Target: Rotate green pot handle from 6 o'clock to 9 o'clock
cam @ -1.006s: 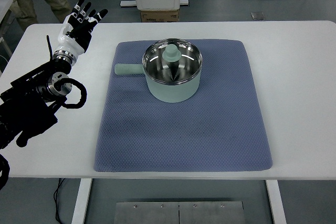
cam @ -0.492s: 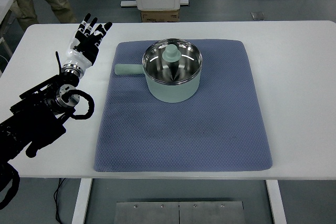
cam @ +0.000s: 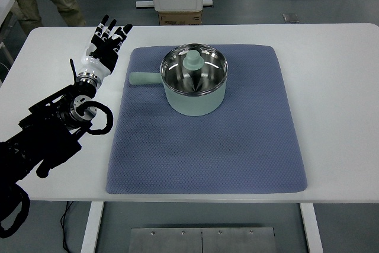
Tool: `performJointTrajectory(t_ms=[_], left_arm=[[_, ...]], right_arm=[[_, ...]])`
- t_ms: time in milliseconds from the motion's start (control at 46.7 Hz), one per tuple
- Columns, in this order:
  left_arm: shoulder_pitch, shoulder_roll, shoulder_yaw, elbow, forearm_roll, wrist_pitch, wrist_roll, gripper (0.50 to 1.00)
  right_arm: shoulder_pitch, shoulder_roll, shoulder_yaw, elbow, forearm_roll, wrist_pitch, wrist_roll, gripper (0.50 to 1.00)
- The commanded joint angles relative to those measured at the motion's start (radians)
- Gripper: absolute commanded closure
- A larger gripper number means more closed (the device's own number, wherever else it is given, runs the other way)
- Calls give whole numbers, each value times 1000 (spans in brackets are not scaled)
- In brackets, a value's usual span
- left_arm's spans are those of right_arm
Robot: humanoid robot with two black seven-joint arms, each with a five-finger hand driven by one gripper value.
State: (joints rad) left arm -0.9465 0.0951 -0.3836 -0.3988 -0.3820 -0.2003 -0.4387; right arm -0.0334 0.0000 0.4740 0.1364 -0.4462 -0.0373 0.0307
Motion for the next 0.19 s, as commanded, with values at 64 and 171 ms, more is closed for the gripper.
performJointTrajectory(t_ms=[64, 171], left_arm=[[-1, -2, 0, 0, 0, 1, 0, 500], [-1, -2, 0, 0, 2, 1, 0, 500]], right_arm=[[-2, 0, 0, 2, 0, 2, 0, 500], [-2, 0, 2, 2, 3, 2, 0, 500]])
